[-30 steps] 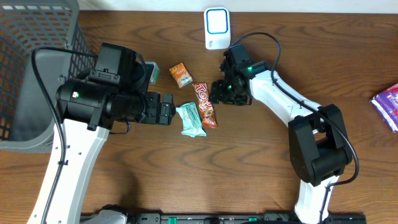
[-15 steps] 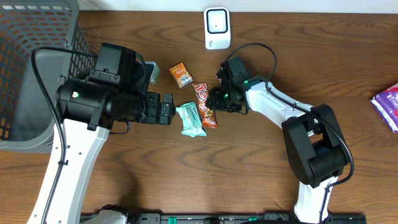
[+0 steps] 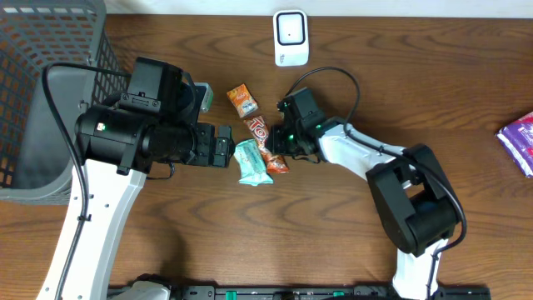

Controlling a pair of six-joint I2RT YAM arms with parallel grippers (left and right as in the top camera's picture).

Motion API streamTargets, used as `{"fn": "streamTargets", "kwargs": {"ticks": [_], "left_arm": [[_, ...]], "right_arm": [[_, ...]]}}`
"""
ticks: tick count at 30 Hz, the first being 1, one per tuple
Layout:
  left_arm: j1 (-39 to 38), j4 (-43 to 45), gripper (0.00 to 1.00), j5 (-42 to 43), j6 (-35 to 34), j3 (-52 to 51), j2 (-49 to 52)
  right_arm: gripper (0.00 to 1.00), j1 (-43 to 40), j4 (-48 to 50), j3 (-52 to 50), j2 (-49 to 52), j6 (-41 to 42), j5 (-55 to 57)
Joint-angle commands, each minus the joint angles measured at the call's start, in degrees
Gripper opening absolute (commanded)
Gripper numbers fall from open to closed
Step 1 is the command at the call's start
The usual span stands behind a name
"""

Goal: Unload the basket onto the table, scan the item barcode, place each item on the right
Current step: 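Grasp the red TOP bar with the right gripper and lift it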

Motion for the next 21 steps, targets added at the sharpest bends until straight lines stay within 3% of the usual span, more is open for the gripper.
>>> {"fn": "streamTargets", "kwargs": {"ticks": [1, 4, 9, 17, 21], "left_arm": [[-0.1, -0.3, 0.98, -0.2, 0.8, -0.2, 0.2], [-0.1, -0.3, 0.98, -0.2, 0.8, -0.2, 0.2], [-0.1, -0.3, 0.98, -0.2, 0.8, -0.2, 0.2], [-0.1, -0.3, 0.98, -0.2, 0.8, -0.2, 0.2], [-0.1, -0.3, 0.98, -0.2, 0.8, -0.2, 0.2]], "right_arm": [[0.01, 1.2, -0.9, -2.3, 4.6, 1.4, 3.1], [0.01, 0.0, -1.0, -2.0, 3.9, 1.4, 1.4], [0.01, -4.6, -1.1, -1.9, 2.2, 1.3, -11.5], [0.01, -16.3, -1.3, -2.0, 1.8, -4.3, -56.3], [0.01, -17.4, -1.3, -2.0, 1.8, -7.7, -67.6]]}}
